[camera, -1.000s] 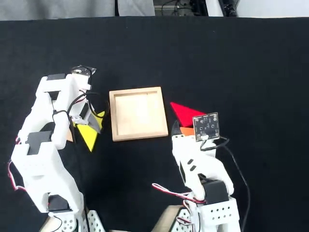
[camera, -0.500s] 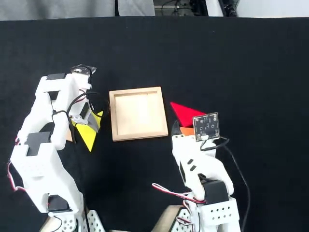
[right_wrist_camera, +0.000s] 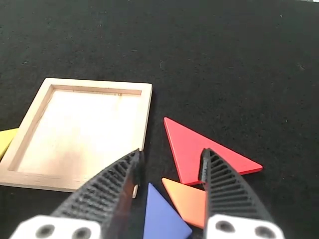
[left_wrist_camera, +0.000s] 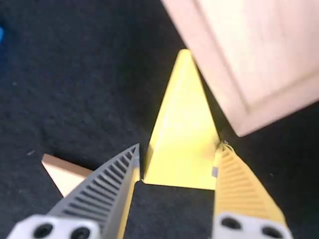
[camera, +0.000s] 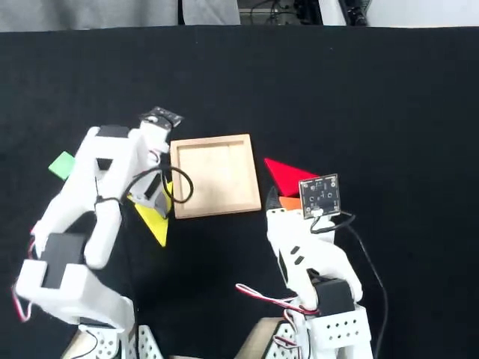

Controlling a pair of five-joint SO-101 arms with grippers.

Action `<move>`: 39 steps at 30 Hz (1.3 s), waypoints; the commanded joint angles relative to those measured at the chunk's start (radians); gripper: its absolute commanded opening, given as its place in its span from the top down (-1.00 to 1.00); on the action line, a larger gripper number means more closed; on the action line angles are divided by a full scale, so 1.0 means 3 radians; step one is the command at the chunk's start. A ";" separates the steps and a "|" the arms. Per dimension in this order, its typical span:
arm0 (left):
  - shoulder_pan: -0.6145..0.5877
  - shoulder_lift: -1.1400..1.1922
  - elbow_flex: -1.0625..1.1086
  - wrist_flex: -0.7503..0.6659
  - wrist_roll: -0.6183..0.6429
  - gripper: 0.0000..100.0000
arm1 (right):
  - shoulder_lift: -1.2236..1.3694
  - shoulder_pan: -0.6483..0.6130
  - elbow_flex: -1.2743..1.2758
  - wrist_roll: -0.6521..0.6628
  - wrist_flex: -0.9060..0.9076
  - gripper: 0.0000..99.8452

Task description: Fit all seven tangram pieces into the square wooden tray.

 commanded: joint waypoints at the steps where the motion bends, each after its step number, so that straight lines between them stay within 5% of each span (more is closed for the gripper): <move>1: 0.0176 -0.0419 0.0141 -0.0010 0.0056 0.53 | -0.0274 0.0031 -0.0008 0.0036 0.0026 0.63; 12: 0.0744 -0.0854 0.0483 -0.0041 0.0312 0.53 | -0.0274 0.0031 -0.0008 0.0036 0.0026 0.63; 17: 0.0657 -0.0854 0.0483 -0.0041 0.0312 0.55 | -0.0269 0.0031 -0.0008 0.0036 0.0026 0.63; 24: 0.0488 -0.0854 0.0483 -0.0041 0.0312 0.95 | -0.0269 0.0031 -0.0008 0.0036 0.0026 0.63; 32: 0.0504 -0.0895 0.0156 0.0005 0.0292 0.89 | -0.0269 0.0031 -0.0008 0.0036 0.0026 0.63; 39: 0.0601 -0.0859 -0.1046 0.1110 -0.0148 0.89 | -0.0289 0.0118 -0.0008 0.0036 0.0026 0.63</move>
